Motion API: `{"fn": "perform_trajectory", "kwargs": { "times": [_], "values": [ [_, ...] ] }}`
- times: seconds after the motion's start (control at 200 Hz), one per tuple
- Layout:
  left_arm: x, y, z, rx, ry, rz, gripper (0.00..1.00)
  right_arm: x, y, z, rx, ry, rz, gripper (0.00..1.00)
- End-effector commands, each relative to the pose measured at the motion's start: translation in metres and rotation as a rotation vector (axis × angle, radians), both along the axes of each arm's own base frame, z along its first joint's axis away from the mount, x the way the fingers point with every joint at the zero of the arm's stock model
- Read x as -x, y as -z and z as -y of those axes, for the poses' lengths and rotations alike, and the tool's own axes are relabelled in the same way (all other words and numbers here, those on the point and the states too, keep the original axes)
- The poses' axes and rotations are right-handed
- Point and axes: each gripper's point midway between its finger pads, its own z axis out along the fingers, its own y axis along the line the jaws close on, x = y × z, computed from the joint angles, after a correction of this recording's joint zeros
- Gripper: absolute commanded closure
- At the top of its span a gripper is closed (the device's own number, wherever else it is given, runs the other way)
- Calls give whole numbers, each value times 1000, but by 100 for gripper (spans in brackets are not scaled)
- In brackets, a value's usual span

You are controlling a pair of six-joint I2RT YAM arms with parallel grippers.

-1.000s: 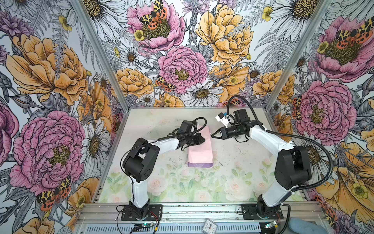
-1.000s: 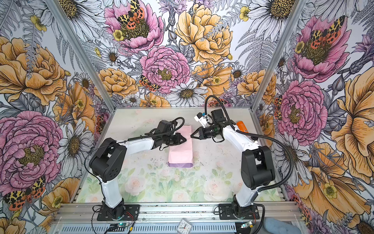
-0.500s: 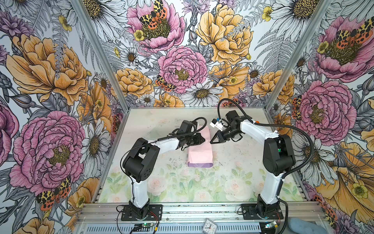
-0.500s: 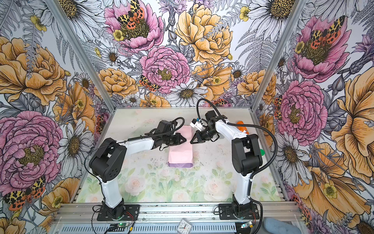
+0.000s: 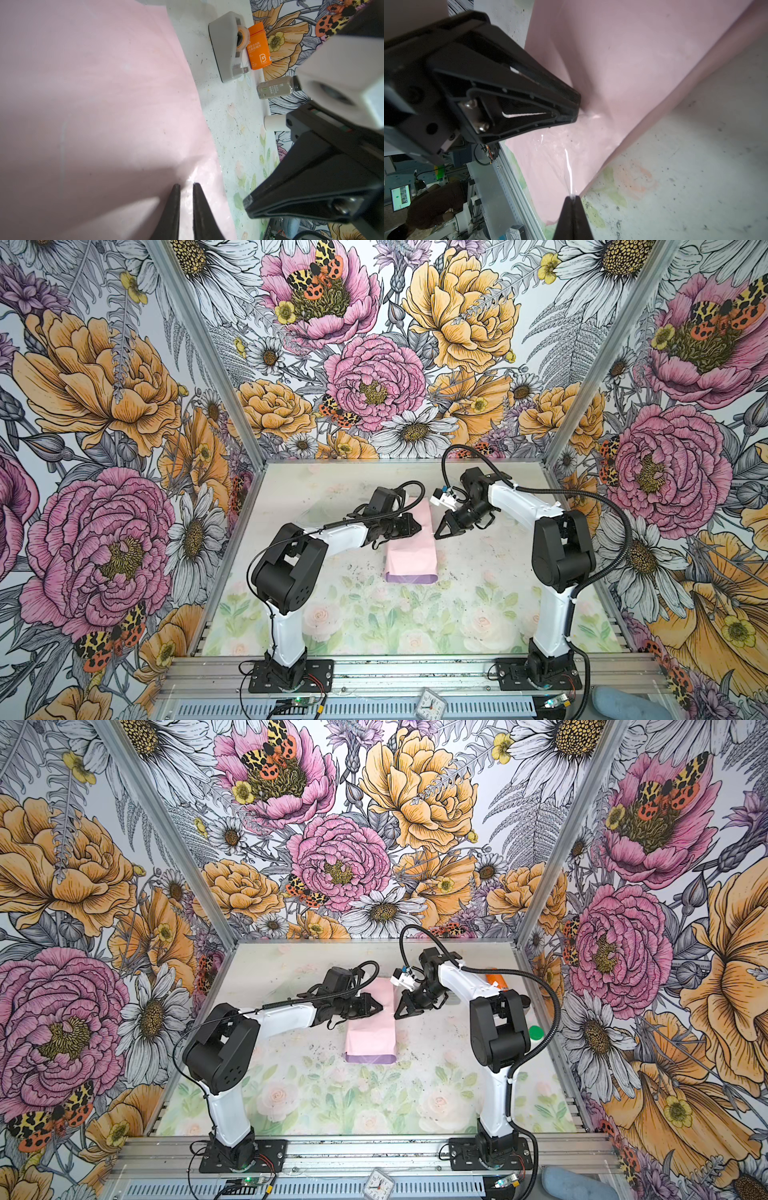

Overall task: Wrap the gift box in paper
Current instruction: 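Carry the tape strip with the right gripper toward the left gripper on the box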

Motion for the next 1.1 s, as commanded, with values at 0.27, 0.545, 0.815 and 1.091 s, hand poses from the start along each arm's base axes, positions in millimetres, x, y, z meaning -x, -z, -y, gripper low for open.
{"fn": "perform_trajectory", "kwargs": {
  "times": [0.27,0.545,0.815,1.091],
  "values": [
    [22,23,-6,-75,19,-68,84,-2,9,4,70,-37,-11,100],
    [22,22,-6,-75,22,-66,84,-2,13,3,88,-50,-23,100],
    [19,16,-4,-60,19,-53,84,-3,16,4,108,-50,-29,100],
    [14,6,0,-40,20,-31,84,-4,21,6,126,-47,-36,100]
  ]
}}
